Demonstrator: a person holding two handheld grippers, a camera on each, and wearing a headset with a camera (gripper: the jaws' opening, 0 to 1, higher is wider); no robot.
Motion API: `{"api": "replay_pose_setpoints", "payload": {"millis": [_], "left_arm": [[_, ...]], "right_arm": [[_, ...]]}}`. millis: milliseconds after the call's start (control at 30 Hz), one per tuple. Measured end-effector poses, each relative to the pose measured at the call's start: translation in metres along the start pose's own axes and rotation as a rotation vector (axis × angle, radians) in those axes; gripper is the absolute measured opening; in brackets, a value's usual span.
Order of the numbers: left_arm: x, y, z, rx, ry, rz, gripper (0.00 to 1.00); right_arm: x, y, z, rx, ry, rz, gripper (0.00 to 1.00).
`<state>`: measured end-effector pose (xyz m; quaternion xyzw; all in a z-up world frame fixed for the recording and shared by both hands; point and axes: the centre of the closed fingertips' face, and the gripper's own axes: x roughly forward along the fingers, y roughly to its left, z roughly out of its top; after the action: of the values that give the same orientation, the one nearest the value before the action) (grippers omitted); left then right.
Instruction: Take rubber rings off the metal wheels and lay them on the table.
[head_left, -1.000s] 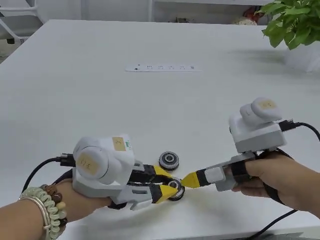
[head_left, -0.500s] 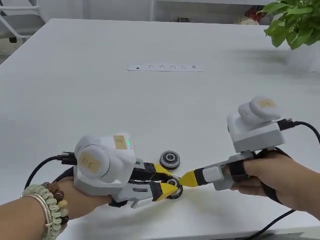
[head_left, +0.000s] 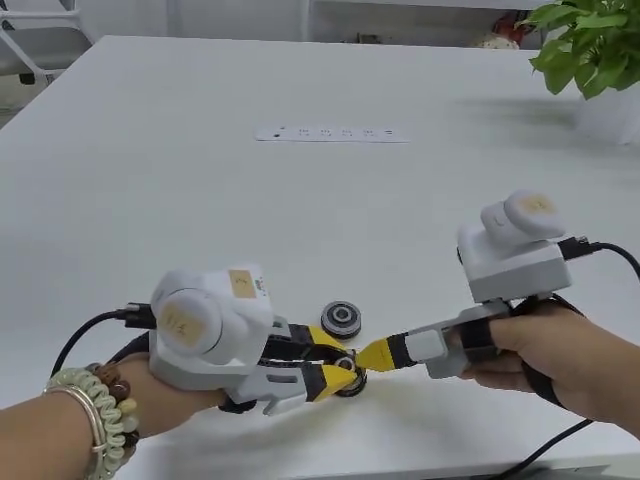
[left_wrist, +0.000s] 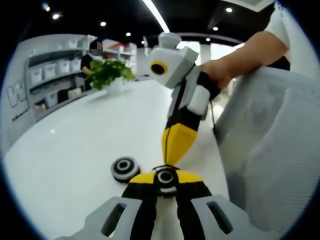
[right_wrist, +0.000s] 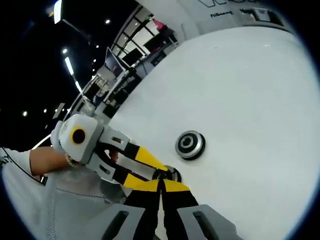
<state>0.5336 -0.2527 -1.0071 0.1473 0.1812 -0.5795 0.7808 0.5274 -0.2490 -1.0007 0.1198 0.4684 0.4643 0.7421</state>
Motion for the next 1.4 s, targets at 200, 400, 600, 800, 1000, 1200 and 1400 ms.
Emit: {"api": "replay_pose_setpoints", "payload": {"millis": [200, 400, 600, 800, 1000, 1200, 1400], "left_arm": [[0.000, 0.000, 0.000, -0.001, 0.000, 0.001, 0.14], [0.000, 0.000, 0.000, -0.001, 0.000, 0.002, 0.14], [0.000, 0.000, 0.000, -0.001, 0.000, 0.003, 0.14], [0.000, 0.000, 0.001, -0.002, 0.000, 0.005, 0.14], [0.000, 0.001, 0.001, -0.003, 0.000, 0.006, 0.14], [0.000, 0.001, 0.001, -0.004, -0.001, 0.007, 0.14], [0.000, 0.001, 0.001, -0.005, -0.001, 0.007, 0.14]], "right_arm": [[0.000, -0.001, 0.001, 0.003, -0.004, 0.006, 0.00], [0.000, 0.000, 0.002, 0.008, -0.009, 0.016, 0.00], [0.000, 0.003, 0.003, 0.010, -0.014, 0.026, 0.00], [0.000, 0.005, 0.003, 0.027, -0.020, 0.038, 0.00], [-0.001, 0.008, 0.004, 0.038, -0.028, 0.047, 0.00], [-0.001, 0.010, 0.005, 0.046, -0.036, 0.052, 0.00], [-0.001, 0.011, 0.005, 0.049, -0.039, 0.057, 0.00]]}}
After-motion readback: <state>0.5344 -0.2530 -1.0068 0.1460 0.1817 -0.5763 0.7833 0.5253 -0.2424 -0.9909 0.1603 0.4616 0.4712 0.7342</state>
